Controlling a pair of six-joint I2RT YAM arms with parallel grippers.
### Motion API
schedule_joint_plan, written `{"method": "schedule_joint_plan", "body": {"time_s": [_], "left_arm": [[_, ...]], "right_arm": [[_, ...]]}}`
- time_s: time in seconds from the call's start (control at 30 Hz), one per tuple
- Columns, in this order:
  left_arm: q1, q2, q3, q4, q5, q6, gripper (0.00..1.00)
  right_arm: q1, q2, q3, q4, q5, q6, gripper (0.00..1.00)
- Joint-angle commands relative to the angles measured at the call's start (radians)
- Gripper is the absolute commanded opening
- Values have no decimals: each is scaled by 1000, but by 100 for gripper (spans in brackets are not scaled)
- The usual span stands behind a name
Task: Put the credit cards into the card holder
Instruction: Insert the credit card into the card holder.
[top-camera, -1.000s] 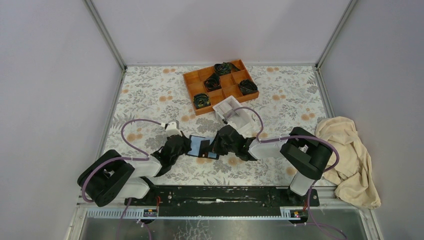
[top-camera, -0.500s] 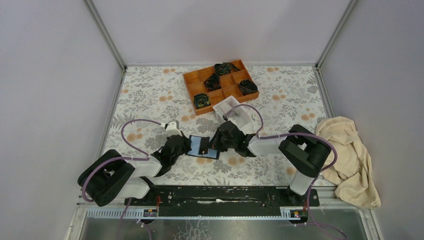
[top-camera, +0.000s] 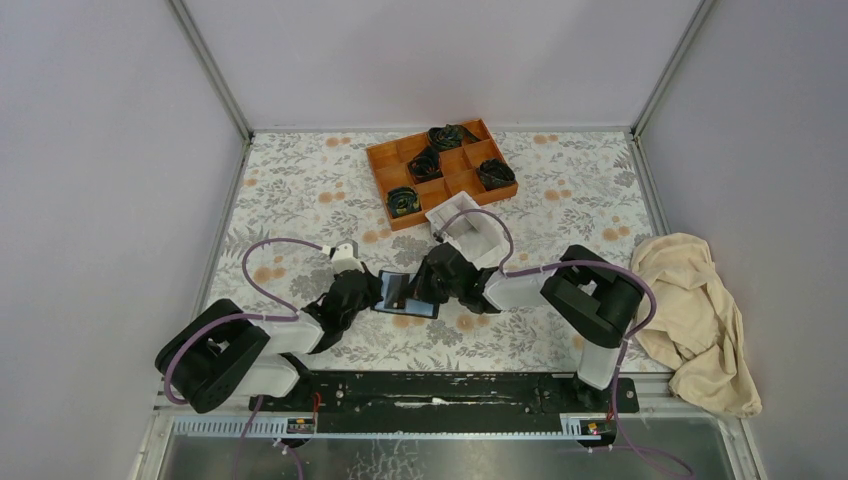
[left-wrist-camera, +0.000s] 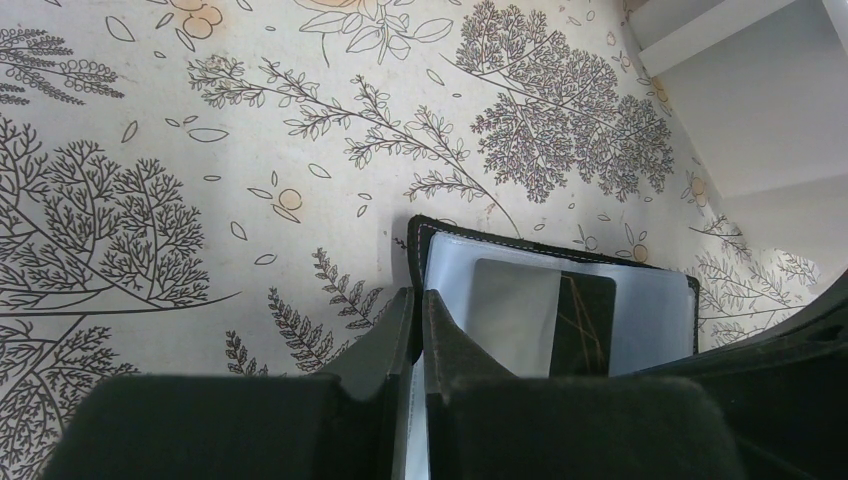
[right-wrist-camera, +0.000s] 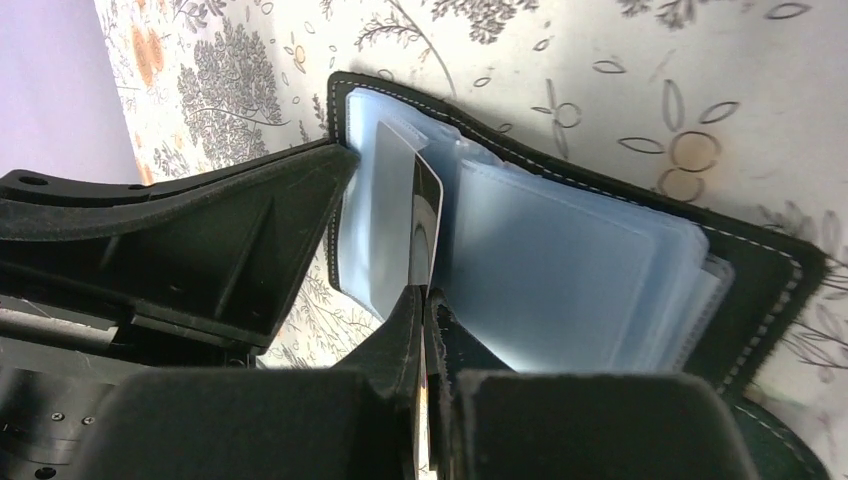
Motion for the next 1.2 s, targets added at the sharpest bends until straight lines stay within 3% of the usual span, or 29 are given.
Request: {"method": "schedule_joint_plan", "body": {"time_s": [0.0,0.1,0.17,0.4,0.83,1.03,1.17], "left_arm": [[-2,-5,-15,-29,42,-1,0],[-3,-11,-15,-37,43,-2,0],[-3,-14,-15,-38,43,-4,2],[-3,-18,-17,-42,40,-16,9],[-3,-38,-26,-41,45,-29,17],[-3,-47,-32,-38,44,-34,21],[-3,-42,-32,-34,46,-33,21]], "right_arm": [[43,45,51,-55,45,-22,0],[53,41,70,-95,67,-42,3],[57,29,82,-130,87,-62,21],[65,-15,120,-257,158,-134,45],[90,-42,191,-396,262,-220,48],[97,-41,200,-402,283,-236,46],[102,-54,198,-398,308,-244,39]]}}
